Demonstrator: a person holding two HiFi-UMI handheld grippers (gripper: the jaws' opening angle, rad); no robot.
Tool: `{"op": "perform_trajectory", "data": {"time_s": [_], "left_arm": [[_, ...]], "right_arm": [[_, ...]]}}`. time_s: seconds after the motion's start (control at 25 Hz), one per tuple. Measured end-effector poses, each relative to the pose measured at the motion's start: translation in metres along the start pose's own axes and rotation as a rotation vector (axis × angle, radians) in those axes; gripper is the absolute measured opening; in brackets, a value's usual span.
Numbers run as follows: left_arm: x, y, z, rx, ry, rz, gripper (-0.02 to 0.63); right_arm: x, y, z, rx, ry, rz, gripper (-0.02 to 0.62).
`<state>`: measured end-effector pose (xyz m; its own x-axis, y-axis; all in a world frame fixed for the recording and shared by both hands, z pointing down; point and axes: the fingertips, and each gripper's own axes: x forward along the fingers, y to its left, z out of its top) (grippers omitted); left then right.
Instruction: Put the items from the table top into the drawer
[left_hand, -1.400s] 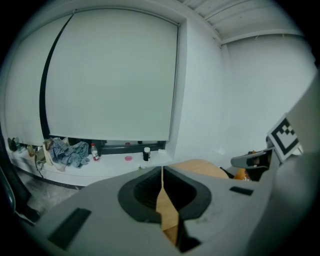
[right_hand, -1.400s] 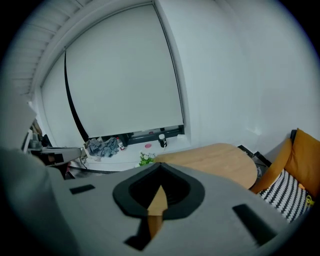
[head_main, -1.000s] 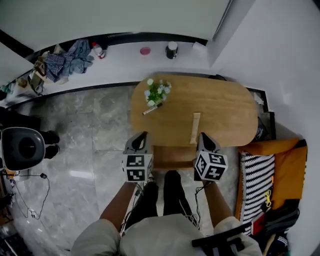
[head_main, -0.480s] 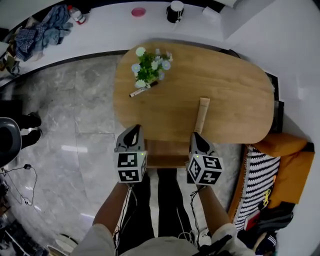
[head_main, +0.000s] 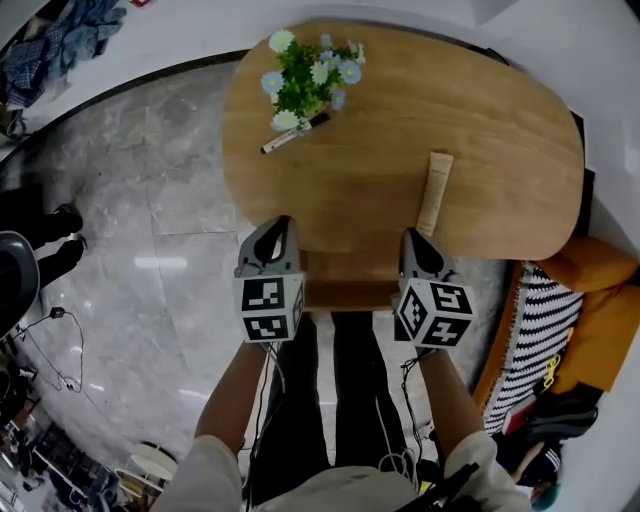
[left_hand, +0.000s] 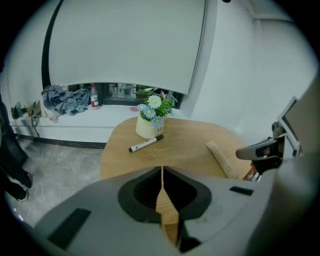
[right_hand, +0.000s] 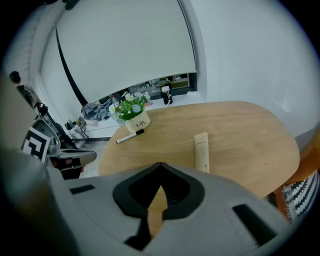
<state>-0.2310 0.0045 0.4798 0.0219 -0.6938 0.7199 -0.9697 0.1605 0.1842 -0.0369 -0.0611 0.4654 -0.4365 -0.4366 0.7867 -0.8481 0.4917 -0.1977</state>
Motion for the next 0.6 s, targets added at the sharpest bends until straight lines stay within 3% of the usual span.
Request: {"op": "perform_trajectory", "data": {"time_s": [0.32,0.4,0.6], "left_arm": [[0.023,0.0,0.006,0.06,0.028,-0.075,0.023],[0.031,-0.002,0.008,0.089,0.049,-0.118,0.12],[0.05,0.006,0.013,0.231,0.084,-0.157,0.14]], "right_arm": [[0.006,-0.005,-0.003,0.011,0.008,-0.009,-0.008],[0.007,-0.007,-0.004,0.013,0.013,-0.011,-0.008],[0.013,-0.01,-0.008,0.013,0.026,-0.013,-0.008]]}}
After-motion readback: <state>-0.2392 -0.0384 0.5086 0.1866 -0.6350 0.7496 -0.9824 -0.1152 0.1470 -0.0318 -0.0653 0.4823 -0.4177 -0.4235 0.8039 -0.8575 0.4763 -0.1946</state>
